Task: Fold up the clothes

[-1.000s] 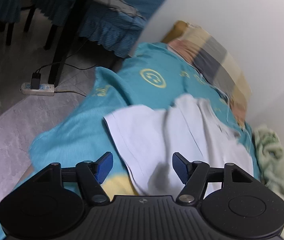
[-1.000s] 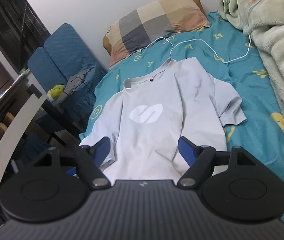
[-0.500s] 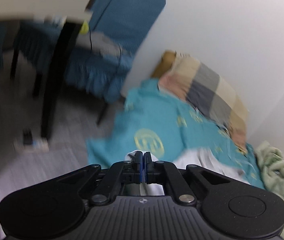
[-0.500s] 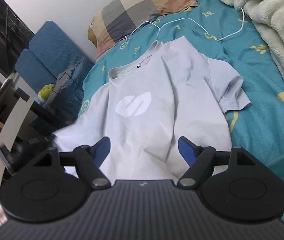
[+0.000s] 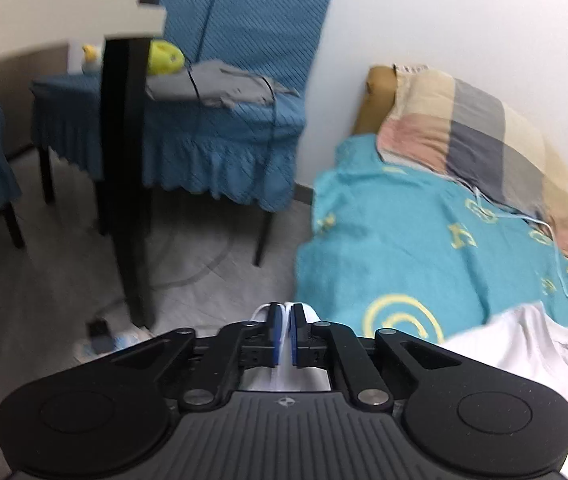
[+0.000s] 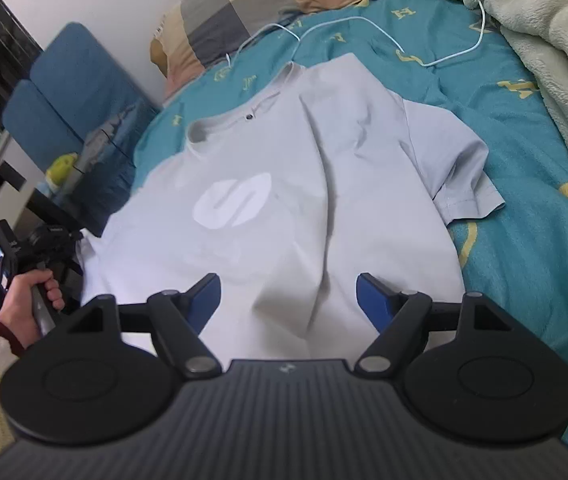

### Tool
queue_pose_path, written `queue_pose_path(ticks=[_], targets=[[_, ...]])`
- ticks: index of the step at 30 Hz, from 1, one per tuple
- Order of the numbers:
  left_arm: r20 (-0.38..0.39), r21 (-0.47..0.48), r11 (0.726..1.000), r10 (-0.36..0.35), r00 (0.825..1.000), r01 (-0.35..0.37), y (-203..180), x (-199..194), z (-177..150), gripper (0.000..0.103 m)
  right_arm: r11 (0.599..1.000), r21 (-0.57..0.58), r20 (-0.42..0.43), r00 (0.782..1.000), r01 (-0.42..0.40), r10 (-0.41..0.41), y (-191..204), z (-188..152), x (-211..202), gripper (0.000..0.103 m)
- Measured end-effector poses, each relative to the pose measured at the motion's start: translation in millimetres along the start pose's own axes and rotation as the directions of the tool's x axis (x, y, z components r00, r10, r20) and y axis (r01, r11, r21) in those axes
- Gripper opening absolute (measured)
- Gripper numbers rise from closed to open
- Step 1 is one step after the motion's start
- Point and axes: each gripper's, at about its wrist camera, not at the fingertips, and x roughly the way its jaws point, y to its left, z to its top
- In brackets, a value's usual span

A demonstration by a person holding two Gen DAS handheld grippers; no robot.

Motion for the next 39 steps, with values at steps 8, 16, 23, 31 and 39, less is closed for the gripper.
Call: queue_pose_path(ticks=[8, 16, 23, 31, 39], targets=[[-0.026, 0.068, 0.997, -0.036, 0.999, 0.038, -22, -52, -28, 0.050, 0.998, -0.058, 0.043, 0.999, 0.012, -0.009, 8, 6, -4, 0.076], [0.008, 0.116, 0.990, -0.087, 0.996, 0.086, -50, -160, -77, 0.060, 0.993, -0.116, 0.080, 0.997, -0.001, 0.010, 17, 2, -24, 0.076], [-0.014, 0.150, 0.964, -0.219, 0.976, 0.219, -93, -258, -151, 0.061, 0.976, -0.218, 0.144, 0.990, 0.025, 0.007, 24, -6, -47, 0.076], [0.017, 0.228, 0.926, -0.312, 0.950, 0.300, -146, -329, -216, 0.064, 0.965, -0.260, 0.188, 0.981, 0.013, 0.038, 27, -14, -70, 0.076], [-0.009, 0.223, 0.916, -0.340, 0.941, 0.333, -135, -330, -229, 0.064, 0.996, -0.081, 0.250, 0.968, 0.041, -0.019, -10, 25, -94, 0.069]])
